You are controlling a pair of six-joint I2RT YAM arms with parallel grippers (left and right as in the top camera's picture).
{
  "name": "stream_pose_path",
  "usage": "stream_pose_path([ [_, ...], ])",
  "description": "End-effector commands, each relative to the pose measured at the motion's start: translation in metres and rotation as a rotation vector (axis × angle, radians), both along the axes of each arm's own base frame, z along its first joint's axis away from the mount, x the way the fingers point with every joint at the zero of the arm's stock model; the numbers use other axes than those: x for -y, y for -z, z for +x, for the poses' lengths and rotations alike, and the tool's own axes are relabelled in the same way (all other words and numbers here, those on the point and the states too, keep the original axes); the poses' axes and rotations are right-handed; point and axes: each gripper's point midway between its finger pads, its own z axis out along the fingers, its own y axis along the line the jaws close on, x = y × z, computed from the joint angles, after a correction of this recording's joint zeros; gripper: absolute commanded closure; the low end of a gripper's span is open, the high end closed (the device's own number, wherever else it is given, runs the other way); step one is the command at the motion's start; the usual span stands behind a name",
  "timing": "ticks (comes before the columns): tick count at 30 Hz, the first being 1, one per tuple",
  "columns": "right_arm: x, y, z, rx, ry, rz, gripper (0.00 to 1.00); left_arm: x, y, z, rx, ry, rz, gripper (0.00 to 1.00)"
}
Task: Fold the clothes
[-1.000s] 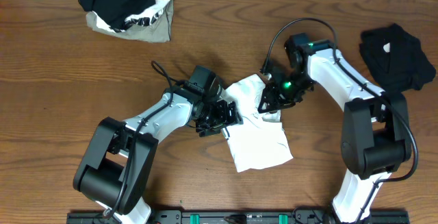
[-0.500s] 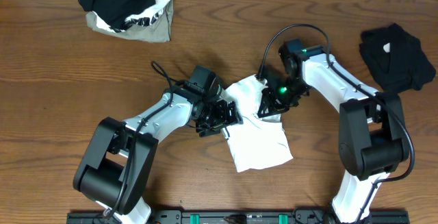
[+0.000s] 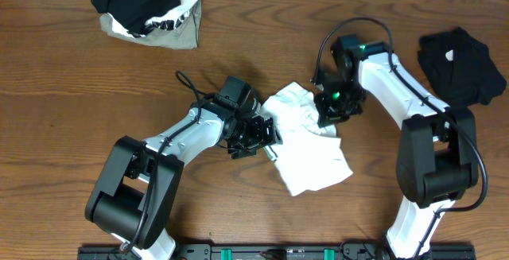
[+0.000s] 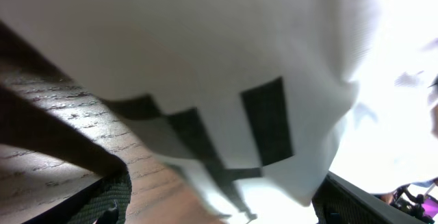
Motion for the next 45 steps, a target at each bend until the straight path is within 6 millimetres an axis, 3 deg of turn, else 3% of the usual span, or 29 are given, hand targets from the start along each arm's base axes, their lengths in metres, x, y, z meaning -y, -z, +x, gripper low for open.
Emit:
stream_pose_path([
  [1, 0.021, -0.007, 0.017, 0.052, 0.064, -0.124, 0.99, -0.003, 0.01, -0.004, -0.023, -0.002, 0.028, 0.15],
  [7, 0.054, -0.004, 0.02, 0.074, 0.13, -0.329, 0.98, -0.003, 0.01, -0.004, -0.023, -0.002, 0.028, 0.15],
  [11, 0.08, -0.007, 0.023, 0.1, 0.2, -0.487, 0.9, -0.003, 0.01, -0.004, -0.023, -0.002, 0.028, 0.15],
  [12, 0.087, -0.008, 0.023, 0.109, 0.223, -0.53, 0.85, -0.003, 0.01, -0.004, -0.023, -0.002, 0.028, 0.15],
  [15, 0.102, -0.012, 0.023, 0.124, 0.26, -0.621, 0.52, -0.003, 0.01, -0.004, -0.023, -0.002, 0.028, 0.15],
  [17, 0.108, -0.015, 0.021, 0.124, 0.286, -0.659, 0.25, -0.004, 0.01, -0.004, -0.022, -0.002, 0.029, 0.15],
  [21, 0.126, -0.033, 0.015, 0.12, 0.386, -0.781, 0.32, -0.004, 0.01, -0.004, -0.022, -0.002, 0.029, 0.15],
  [23, 0.121, -0.042, 0.011, 0.087, 0.389, -0.753, 0.36, -0.004, 0.01, -0.004, -0.022, -0.002, 0.029, 0.15],
  [28, 0.082, -0.064, -0.001, 0.025, 0.315, -0.503, 0.46, -0.004, 0.011, -0.004, -0.019, -0.003, 0.035, 0.15],
  [34, 0.034, -0.081, -0.03, -0.016, 0.119, -0.195, 0.46, -0.004, 0.011, -0.004, -0.019, -0.003, 0.035, 0.14],
  [37, 0.015, -0.068, -0.045, -0.058, 0.054, -0.078, 0.56, -0.004, 0.011, -0.003, -0.018, -0.003, 0.034, 0.14],
  [40, 0.014, -0.04, -0.057, -0.091, 0.053, -0.058, 0.85, -0.004, 0.011, -0.004, -0.019, -0.003, 0.034, 0.15],
  [42, 0.012, -0.02, -0.066, -0.115, 0.061, -0.03, 0.99, -0.004, 0.011, -0.004, -0.02, -0.002, 0.034, 0.15],
  [45, 0.021, 0.003, -0.079, -0.152, 0.114, -0.052, 0.99, -0.005, 0.011, -0.006, -0.03, -0.003, 0.039, 0.14],
])
